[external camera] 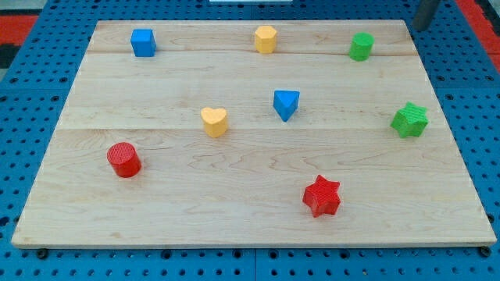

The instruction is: Push the green circle slightly to the left side

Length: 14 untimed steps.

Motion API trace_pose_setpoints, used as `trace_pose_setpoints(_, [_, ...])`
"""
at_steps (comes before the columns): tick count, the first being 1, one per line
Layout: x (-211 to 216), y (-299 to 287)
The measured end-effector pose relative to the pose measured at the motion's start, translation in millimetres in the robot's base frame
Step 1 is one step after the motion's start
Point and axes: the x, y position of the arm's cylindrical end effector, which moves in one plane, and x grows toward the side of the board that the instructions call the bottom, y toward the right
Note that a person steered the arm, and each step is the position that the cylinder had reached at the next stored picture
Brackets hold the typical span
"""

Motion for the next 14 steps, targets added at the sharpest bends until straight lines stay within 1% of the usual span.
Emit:
trace_pose_setpoints(1, [22, -38])
trace_pose_setpoints(2, [66, -38])
trace_pose_setpoints(3, [87, -73])
trace_pose_setpoints(5, [52, -103])
trace_pose_setpoints(6, [50, -84])
trace_pose_setpoints(7, [70, -69])
trace_pose_setpoints(8, [79, -119])
trace_pose_setpoints(9, [73, -185])
trace_pose_setpoints(10, [71, -224])
trace_pose_setpoints(11, [63, -235])
trace_pose_setpoints(12, [49, -258])
trace_pose_setpoints(13, [49, -270])
trace_pose_setpoints(14, [90, -309])
